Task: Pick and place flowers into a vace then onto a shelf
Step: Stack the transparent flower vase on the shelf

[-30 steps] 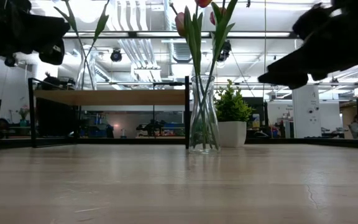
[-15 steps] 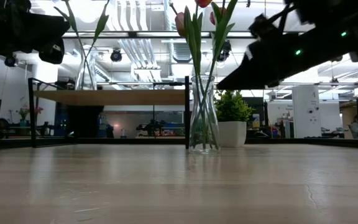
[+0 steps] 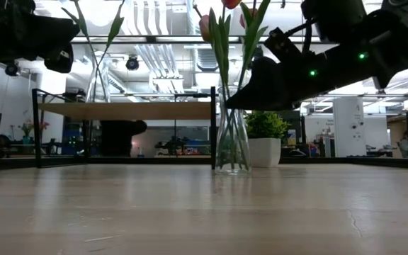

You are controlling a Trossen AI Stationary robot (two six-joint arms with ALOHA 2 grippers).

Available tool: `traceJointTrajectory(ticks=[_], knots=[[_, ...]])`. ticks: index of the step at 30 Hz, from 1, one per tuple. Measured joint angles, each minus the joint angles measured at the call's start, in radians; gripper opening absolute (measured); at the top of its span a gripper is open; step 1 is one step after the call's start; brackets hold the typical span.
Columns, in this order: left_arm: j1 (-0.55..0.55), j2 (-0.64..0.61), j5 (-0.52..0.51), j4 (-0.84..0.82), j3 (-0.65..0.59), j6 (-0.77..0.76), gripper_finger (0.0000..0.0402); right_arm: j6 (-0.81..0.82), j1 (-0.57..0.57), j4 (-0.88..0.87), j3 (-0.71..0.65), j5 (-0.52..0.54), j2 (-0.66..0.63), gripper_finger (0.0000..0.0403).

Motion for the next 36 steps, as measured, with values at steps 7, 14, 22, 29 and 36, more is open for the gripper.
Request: traceJointTrajectory(ticks=[7,14,22,29,36], knots=[[0.0,0.0,0.0,0.0,0.0,0.0,0.0051,-0.003,-0.014,0.072,0.021,-0.047,0.047,0.0298],[0.001,0.0,0.001,0.0,0.0,0.0,0.0051,-0.019,-0.023,0.072,0.047,-0.045,0.082,0.0288],[0.001,0.0,0.0,-0.003,0.0,0.011,0.0051,-0.015,-0.024,0.072,0.044,-0.044,0.077,0.0253],[0.001,0.0,0.0,-0.004,0.0,0.011,0.0051,0.005,-0.024,0.09,0.045,-0.045,0.072,0.0186],[0.001,0.0,0.0,-0.008,0.0,0.011,0.0051,-0.053,-0.011,0.151,0.11,-0.184,-0.005,0.017]])
